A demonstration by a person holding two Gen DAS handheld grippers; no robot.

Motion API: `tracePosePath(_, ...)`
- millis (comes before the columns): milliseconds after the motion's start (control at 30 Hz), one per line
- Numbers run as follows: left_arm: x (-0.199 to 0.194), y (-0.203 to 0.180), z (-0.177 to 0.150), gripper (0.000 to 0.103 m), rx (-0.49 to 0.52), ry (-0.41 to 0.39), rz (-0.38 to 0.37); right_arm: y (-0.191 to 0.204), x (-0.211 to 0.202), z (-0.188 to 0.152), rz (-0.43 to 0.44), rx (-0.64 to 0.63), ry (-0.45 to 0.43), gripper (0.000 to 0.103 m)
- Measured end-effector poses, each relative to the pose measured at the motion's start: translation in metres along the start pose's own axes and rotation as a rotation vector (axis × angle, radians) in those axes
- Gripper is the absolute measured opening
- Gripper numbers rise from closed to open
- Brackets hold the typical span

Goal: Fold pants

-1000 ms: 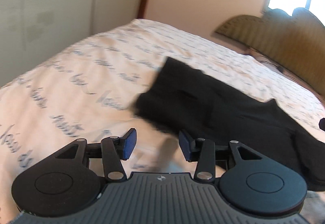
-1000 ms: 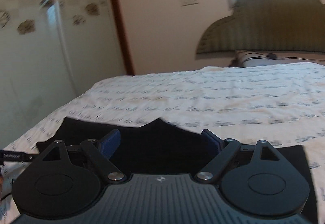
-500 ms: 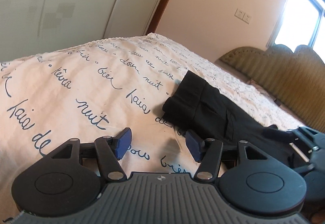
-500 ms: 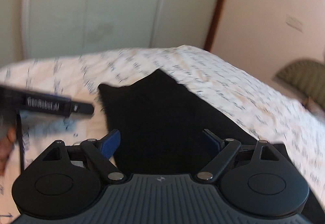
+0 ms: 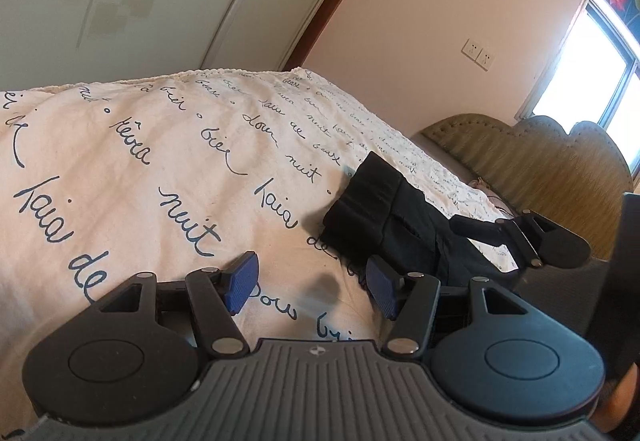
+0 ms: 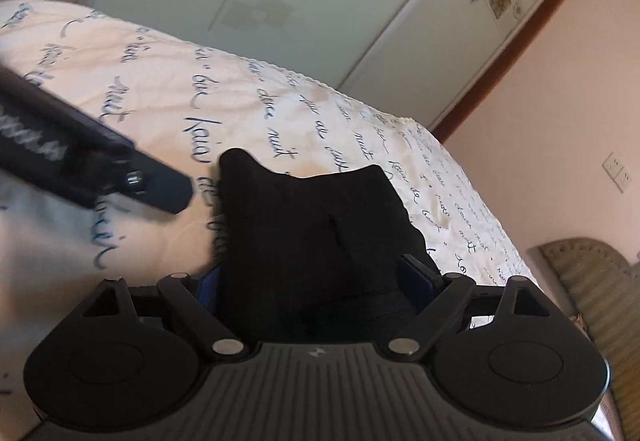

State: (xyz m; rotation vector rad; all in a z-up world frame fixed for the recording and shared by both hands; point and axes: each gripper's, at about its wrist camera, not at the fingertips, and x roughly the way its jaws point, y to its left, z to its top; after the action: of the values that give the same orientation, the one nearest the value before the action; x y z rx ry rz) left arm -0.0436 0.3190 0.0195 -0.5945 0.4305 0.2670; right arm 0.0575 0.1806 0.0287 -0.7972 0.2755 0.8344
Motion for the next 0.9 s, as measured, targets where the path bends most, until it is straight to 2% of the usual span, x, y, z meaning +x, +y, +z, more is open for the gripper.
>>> tracePosePath(133, 0.0, 0.001, 0.0, 0.064, -0.008, 0.001, -0.004, -0.004, 0.008, 0.003, -0.018, 0.018, 0.0, 0.091)
tracePosePath(267, 0.0, 0.001, -0.001, 0.064, -0.008, 0.001, -0.004, 0.007, 0.014, 0.005, -0.072, -0.053, -0.021, 0.09)
tracePosePath(300, 0.0, 0.001, 0.0, 0.064, -0.008, 0.002, -0.004, 0.008, 0.014, 0.005, -0.088, -0.06, -0.036, 0.085)
tracePosePath(367, 0.0, 0.001, 0.0, 0.064, -0.009, 0.002, -0.005, 0.008, 0.016, 0.008, -0.064, -0.064, -0.039, 0.056)
tracePosePath(400, -0.001, 0.001, 0.0, 0.064, -0.011, 0.003, -0.006, 0.008, 0.017, 0.009, -0.035, -0.049, -0.028, 0.03)
tracePosePath(500, -0.001, 0.002, 0.0, 0.064, -0.016, 0.004, -0.009, 0.003, 0.019, 0.008, -0.002, 0.022, -0.015, 0.027)
tracePosePath(633, -0.004, -0.002, 0.012, 0.067, -0.035, 0.026, -0.013, -0.014, 0.007, 0.006, 0.003, 0.18, -0.064, 0.021)
tracePosePath(700, -0.005, -0.011, 0.027, 0.073, -0.029, 0.029, -0.057, -0.026, -0.003, 0.002, -0.009, 0.272, -0.111, 0.021)
tracePosePath(767, -0.001, -0.019, 0.046, 0.078, -0.071, 0.034, -0.15, -0.034, -0.01, -0.003, -0.006, 0.339, -0.147, 0.021)
tracePosePath(800, 0.008, -0.019, 0.055, 0.083, -0.124, 0.066, -0.212, -0.037, -0.011, -0.006, 0.001, 0.363, -0.162, 0.02)
tracePosePath(900, 0.056, -0.011, 0.078, 0.084, -0.351, 0.254, -0.376, -0.038, -0.012, -0.008, 0.008, 0.378, -0.165, 0.02)
